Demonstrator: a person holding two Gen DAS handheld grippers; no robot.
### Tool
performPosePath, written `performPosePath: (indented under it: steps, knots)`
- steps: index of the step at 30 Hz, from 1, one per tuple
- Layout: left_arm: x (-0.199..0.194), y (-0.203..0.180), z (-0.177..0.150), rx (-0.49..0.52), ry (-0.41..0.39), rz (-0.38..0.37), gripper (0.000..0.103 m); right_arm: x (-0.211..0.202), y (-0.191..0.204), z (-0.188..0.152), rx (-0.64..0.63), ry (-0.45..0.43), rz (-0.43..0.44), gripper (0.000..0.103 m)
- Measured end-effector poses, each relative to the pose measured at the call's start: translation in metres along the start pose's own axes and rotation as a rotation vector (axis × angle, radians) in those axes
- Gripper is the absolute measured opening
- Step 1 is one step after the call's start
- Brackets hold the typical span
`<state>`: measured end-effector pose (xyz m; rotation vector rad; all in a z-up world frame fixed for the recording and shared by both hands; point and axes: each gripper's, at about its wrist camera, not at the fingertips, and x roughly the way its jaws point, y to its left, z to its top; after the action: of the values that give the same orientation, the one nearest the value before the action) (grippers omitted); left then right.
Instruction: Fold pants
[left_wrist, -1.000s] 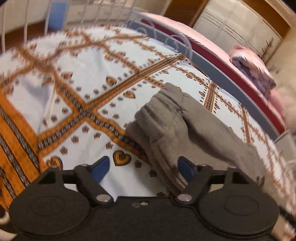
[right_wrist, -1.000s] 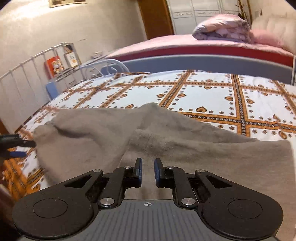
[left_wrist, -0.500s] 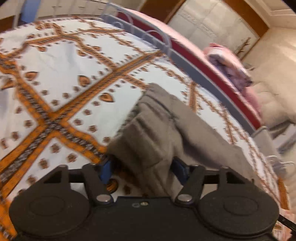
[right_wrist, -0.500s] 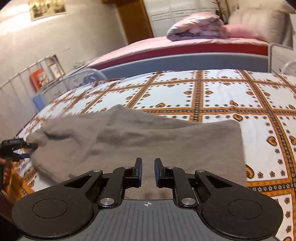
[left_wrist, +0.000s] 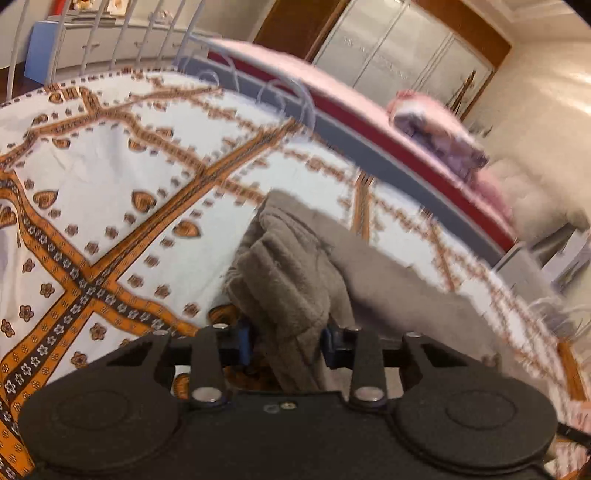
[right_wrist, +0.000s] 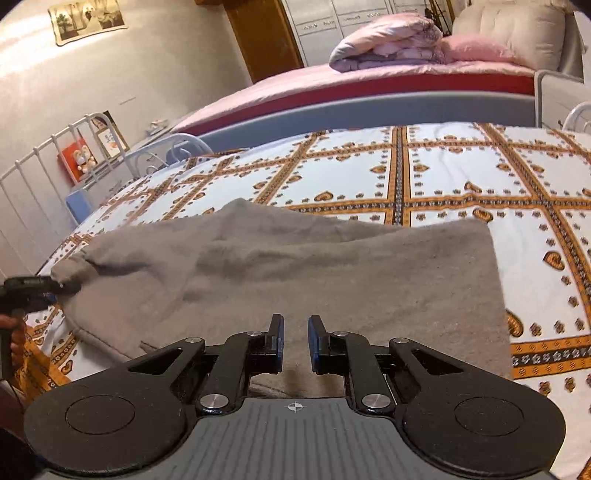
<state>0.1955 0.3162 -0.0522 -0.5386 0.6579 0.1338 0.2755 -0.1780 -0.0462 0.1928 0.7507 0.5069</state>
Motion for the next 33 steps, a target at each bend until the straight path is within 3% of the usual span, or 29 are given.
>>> performPosePath:
  steps: [6,9,14,21,33]
  knots:
    - [0.002,-0.006,-0.004,0.030,0.027,0.079,0.025,-0.007,-0.012,0.009,-0.015,0.016,-0.047,0.015]
    - [0.003,-0.005,-0.003,0.026,0.029,0.084,0.025,0.015,-0.019,-0.001,-0.063,0.174,-0.114,0.015]
    - [0.000,-0.011,-0.003,0.058,0.031,0.105,0.025,-0.005,-0.025,0.006,-0.045,0.083,-0.086,0.015]
    - [-0.002,-0.027,0.001,0.110,0.025,0.143,0.025,-0.024,-0.028,0.026,-0.122,0.050,-0.078,0.015]
    - [-0.025,-0.096,0.002,0.247,-0.088,0.103,0.024,-0.026,-0.060,0.023,0.030,0.034,-0.086,0.015]
